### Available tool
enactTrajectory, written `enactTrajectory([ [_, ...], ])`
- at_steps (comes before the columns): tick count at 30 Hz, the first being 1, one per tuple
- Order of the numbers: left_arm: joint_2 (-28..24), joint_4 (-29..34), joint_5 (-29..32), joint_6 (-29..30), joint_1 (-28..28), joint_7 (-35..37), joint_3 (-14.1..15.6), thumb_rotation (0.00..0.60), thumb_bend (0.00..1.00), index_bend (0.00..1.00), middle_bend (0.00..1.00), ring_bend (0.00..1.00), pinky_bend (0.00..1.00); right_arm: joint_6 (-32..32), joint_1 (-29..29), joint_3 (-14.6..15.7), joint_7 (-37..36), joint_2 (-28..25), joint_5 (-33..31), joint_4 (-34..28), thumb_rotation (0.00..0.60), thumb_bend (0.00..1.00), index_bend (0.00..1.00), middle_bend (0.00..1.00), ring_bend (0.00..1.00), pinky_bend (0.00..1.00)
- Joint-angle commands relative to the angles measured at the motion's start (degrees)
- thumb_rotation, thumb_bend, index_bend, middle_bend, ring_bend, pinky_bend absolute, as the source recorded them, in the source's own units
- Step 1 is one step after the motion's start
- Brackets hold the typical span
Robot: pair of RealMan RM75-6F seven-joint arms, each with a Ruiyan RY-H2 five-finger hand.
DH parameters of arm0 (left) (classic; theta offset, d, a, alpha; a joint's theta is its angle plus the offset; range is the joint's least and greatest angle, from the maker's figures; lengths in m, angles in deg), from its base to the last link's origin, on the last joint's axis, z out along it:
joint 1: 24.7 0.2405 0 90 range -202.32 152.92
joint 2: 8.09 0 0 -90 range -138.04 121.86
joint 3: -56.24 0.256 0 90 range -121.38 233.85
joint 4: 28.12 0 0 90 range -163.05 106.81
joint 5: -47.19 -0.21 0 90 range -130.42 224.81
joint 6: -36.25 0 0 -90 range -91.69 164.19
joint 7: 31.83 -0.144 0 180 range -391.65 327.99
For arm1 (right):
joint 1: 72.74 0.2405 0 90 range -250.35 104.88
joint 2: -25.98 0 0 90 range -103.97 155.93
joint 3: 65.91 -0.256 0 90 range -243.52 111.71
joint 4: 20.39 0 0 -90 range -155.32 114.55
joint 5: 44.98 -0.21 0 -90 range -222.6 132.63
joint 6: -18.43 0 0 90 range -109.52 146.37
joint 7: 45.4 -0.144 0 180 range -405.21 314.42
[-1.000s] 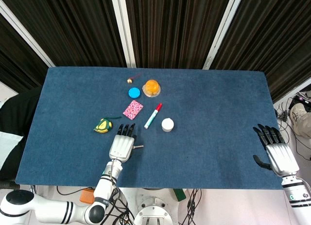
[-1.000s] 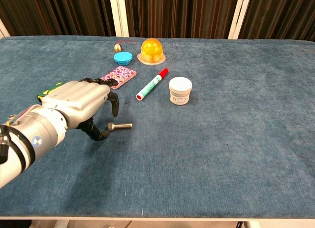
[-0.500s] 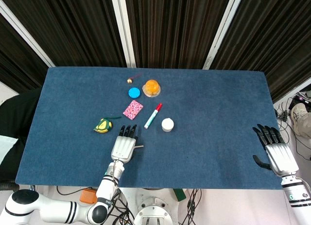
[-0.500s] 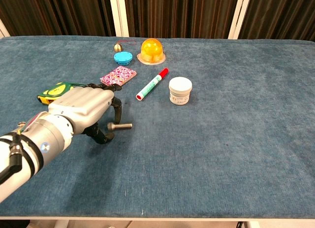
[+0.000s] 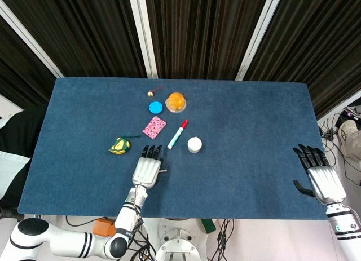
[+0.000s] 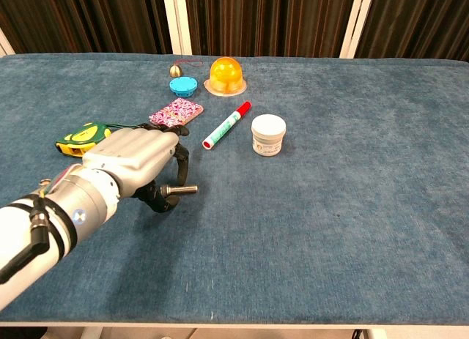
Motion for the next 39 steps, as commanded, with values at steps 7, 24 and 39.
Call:
enactTrajectory([
  [7,0.0,-0.5,0.8,0.1,-0.4,0.4,-0.5,0.6,0.46,0.53,0.06,0.0,0.05,-0.1,-0.1,0.0,-0.2,-0.1,-0.1,0.0,0.6,0.46,0.03,0.08,0.07,0.09],
  [24,-15.1,14.0,-6.9,2.6,0.9,4.5,-1.5,0.6,0.57,0.57,0.09,0.0,0.05,-0.1,-0.1,0.0,-0.2,-0.2,-0.1,-0.2,0.6,0.46,0.03,0.08,0.07,0.09],
  [39,-47.5,38.5,-19.6,-5.4,6.5,41.3,-7.5,0.6,0.55,0.59,0.11,0.0,0.05,0.1,-0.2,0.2,1.1,0.0,-0.3,-0.7,0.6,0.46,0.03,0.08,0.07,0.09],
])
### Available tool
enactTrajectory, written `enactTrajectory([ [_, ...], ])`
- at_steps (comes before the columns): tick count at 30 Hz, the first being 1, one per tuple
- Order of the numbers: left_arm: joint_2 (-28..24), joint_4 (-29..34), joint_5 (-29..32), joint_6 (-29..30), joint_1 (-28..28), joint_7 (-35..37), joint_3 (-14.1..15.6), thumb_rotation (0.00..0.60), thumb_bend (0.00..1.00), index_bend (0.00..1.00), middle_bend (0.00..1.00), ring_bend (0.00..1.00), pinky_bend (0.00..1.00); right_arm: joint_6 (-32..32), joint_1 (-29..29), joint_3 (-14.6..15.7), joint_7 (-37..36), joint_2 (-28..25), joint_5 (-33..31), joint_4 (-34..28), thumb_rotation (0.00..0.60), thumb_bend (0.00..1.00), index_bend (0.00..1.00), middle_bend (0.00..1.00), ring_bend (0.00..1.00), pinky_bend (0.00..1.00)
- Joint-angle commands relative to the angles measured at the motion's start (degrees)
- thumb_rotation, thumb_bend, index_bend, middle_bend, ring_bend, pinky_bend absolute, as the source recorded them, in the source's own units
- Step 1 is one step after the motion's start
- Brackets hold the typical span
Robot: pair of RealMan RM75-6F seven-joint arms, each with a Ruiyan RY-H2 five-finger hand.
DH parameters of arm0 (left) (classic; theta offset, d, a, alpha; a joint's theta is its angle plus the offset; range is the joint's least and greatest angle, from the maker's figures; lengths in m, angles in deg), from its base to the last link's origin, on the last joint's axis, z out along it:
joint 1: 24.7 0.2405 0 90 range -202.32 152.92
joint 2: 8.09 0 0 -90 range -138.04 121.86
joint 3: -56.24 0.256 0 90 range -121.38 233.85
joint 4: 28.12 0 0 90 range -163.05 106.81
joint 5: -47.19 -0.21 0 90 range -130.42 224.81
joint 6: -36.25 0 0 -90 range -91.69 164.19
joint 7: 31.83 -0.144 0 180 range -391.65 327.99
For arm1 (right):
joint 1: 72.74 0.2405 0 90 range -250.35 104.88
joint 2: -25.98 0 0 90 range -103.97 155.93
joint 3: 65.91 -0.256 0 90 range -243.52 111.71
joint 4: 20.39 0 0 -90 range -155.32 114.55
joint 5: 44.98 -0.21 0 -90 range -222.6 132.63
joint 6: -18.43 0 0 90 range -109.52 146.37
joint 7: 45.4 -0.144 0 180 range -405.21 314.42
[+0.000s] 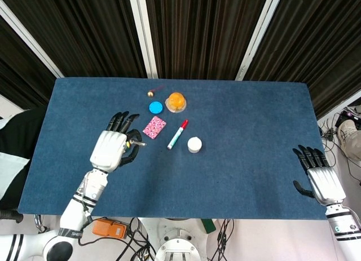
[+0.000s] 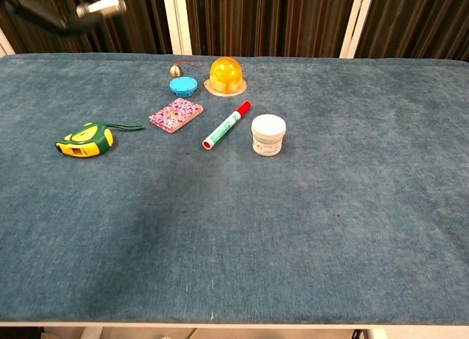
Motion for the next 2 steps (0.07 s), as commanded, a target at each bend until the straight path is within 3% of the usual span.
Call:
enactTrajectory([
  [1,-11.6,8.1,-2.6,-6.6,2.5,17.8,-3.3,0.6,0.55,0.59,0.11,0.0,0.05,0.1,0.0,0.0,0.1,0.0,-0.1,-0.1,0.6,0.46,0.03,0.08,0.07,0.09],
  [2,-13.2,8.3,-3.0,-7.3,2.8,20.0,-3.7,0.6,0.55,0.59,0.11,0.0,0.05,0.1,0.0,0.0,0.1,0.0,0.0,-0.1,0.6,0.46,0.03,0.08,0.07,0.09],
])
